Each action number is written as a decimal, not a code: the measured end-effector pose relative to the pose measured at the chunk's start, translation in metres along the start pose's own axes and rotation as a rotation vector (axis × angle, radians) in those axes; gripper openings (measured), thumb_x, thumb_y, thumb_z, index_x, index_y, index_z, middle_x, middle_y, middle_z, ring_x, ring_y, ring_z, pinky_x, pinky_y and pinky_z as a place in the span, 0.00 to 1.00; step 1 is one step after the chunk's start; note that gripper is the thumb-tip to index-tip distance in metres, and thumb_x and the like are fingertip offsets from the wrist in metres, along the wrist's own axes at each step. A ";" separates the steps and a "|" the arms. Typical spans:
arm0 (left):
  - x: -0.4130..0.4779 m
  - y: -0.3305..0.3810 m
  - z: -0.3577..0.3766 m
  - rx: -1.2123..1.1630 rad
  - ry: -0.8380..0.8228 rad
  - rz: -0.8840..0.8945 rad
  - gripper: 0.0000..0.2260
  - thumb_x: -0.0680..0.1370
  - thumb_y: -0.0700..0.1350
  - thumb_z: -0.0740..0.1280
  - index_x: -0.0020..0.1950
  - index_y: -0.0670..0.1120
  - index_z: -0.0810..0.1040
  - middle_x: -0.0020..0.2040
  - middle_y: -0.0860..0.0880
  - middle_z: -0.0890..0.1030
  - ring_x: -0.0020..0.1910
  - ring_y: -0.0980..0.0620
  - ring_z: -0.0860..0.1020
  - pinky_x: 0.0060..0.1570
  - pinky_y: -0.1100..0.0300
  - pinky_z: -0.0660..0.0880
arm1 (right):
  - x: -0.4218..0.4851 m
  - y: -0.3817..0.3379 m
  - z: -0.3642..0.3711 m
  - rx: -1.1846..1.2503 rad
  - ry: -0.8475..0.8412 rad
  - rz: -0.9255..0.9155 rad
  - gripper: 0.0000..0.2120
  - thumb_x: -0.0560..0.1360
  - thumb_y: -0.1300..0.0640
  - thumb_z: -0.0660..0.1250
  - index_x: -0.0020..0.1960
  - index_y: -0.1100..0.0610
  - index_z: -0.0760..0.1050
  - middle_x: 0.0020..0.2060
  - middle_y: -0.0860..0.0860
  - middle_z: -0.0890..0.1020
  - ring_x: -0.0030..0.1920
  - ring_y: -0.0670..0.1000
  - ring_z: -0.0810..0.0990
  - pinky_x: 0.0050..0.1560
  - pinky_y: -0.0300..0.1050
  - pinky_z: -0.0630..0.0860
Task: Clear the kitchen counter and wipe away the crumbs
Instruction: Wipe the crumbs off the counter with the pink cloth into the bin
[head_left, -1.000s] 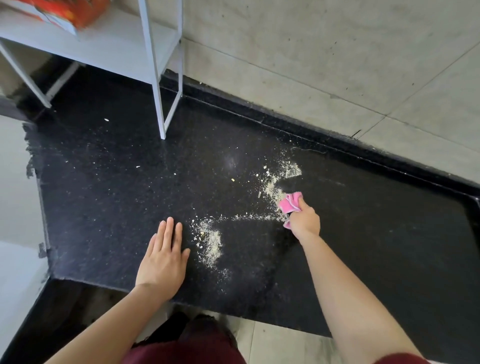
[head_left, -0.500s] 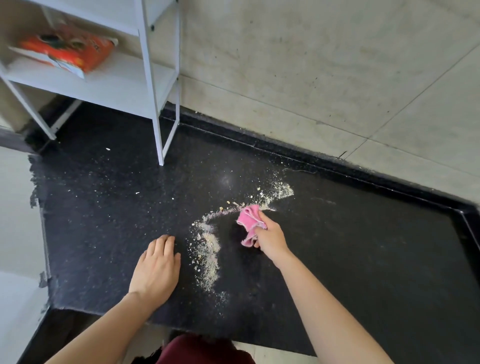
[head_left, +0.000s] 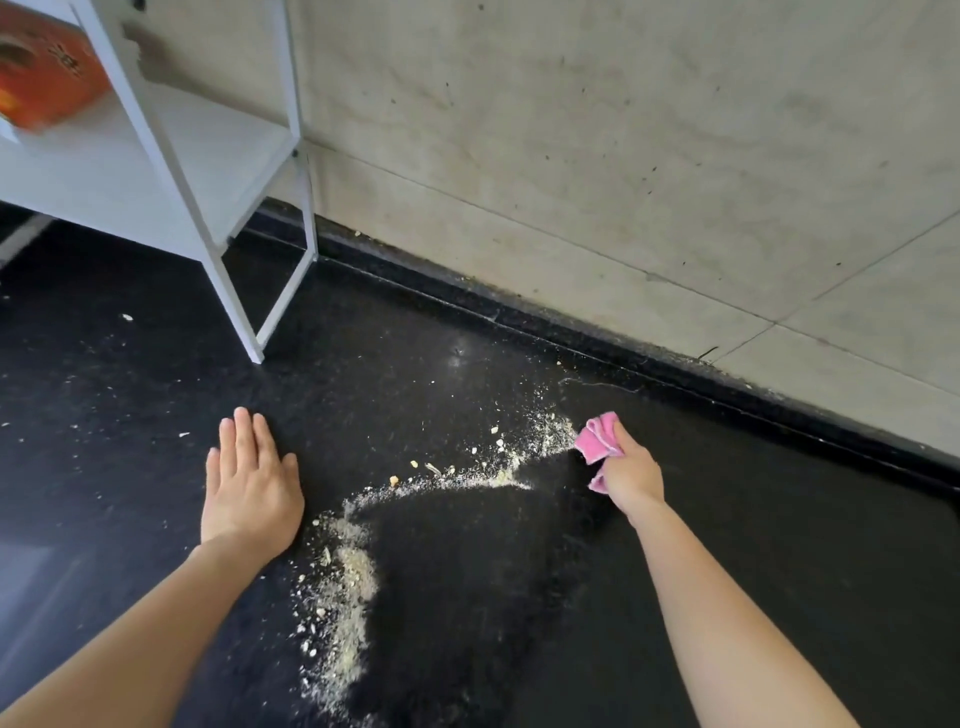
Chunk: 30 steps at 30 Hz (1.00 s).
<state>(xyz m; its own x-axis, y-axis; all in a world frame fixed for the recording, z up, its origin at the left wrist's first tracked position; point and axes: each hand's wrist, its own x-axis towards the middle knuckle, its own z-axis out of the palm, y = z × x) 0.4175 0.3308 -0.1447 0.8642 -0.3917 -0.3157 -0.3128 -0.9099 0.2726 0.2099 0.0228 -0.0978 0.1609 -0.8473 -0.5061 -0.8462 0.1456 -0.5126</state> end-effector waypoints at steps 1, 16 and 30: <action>-0.001 0.002 0.000 0.008 -0.012 -0.009 0.26 0.82 0.49 0.44 0.76 0.39 0.41 0.77 0.43 0.38 0.76 0.46 0.37 0.74 0.51 0.40 | -0.001 -0.003 0.008 -0.027 -0.031 -0.039 0.36 0.73 0.71 0.51 0.71 0.37 0.63 0.49 0.53 0.79 0.30 0.50 0.77 0.43 0.47 0.78; -0.008 0.011 -0.013 0.021 -0.083 -0.059 0.26 0.82 0.48 0.43 0.76 0.40 0.38 0.77 0.44 0.36 0.76 0.47 0.36 0.74 0.52 0.39 | -0.058 -0.035 0.048 0.207 -0.408 -0.426 0.30 0.74 0.70 0.55 0.69 0.45 0.70 0.50 0.53 0.82 0.30 0.43 0.82 0.30 0.32 0.75; -0.001 0.011 -0.004 0.079 -0.010 -0.079 0.26 0.81 0.49 0.42 0.75 0.41 0.37 0.77 0.44 0.37 0.76 0.48 0.37 0.74 0.54 0.41 | 0.088 -0.041 -0.031 -0.216 0.225 0.027 0.17 0.78 0.60 0.56 0.65 0.63 0.69 0.54 0.63 0.78 0.53 0.63 0.78 0.46 0.50 0.71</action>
<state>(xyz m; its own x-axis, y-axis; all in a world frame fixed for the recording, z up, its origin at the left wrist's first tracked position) 0.4148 0.3221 -0.1380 0.8836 -0.3191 -0.3426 -0.2740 -0.9458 0.1742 0.2431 -0.0741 -0.0993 0.0413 -0.9398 -0.3391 -0.9408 0.0776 -0.3299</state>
